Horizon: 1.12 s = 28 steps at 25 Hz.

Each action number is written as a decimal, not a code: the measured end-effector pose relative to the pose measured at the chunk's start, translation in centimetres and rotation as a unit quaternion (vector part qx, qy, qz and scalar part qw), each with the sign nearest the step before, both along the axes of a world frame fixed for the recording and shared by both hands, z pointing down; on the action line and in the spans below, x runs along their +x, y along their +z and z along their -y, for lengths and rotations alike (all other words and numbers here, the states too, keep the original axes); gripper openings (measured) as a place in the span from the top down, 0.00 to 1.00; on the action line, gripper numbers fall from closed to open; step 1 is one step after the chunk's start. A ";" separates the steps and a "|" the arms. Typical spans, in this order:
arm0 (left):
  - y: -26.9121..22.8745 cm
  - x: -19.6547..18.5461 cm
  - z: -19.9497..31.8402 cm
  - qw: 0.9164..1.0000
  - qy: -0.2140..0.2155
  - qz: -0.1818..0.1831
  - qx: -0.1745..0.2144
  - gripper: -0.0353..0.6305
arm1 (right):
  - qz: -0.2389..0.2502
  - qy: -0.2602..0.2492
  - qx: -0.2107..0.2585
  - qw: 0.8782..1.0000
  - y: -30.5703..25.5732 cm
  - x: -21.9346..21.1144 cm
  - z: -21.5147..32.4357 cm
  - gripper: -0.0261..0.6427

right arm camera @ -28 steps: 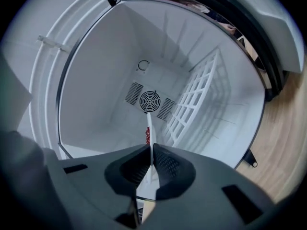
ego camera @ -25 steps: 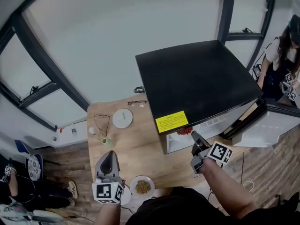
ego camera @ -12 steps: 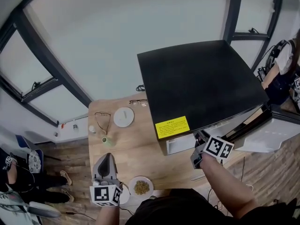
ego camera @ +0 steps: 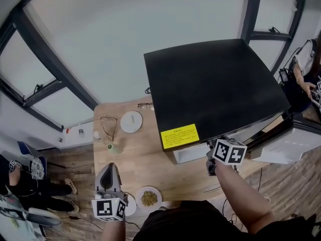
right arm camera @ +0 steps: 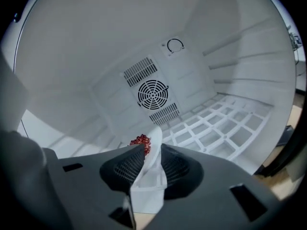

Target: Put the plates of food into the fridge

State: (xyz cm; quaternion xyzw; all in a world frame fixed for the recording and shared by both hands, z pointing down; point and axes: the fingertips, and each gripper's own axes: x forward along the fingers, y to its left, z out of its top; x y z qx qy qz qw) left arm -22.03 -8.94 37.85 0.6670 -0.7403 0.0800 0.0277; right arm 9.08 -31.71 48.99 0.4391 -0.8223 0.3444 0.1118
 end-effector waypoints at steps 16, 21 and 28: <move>1.0 0.0 -2.6 1.000 0.003 -0.023 0.016 0.94 | -0.011 0.006 0.108 0.994 -3.8 0.4 -2.7 0.64; 1.1 -1.9 -4.3 0.999 0.021 -0.044 0.021 0.94 | -0.043 -0.009 0.175 0.984 -5.9 -1.5 -5.9 0.64; 0.3 -3.4 -8.0 0.998 0.047 -0.012 0.035 0.94 | -0.039 -0.006 0.174 0.984 -6.1 -3.7 -10.9 0.64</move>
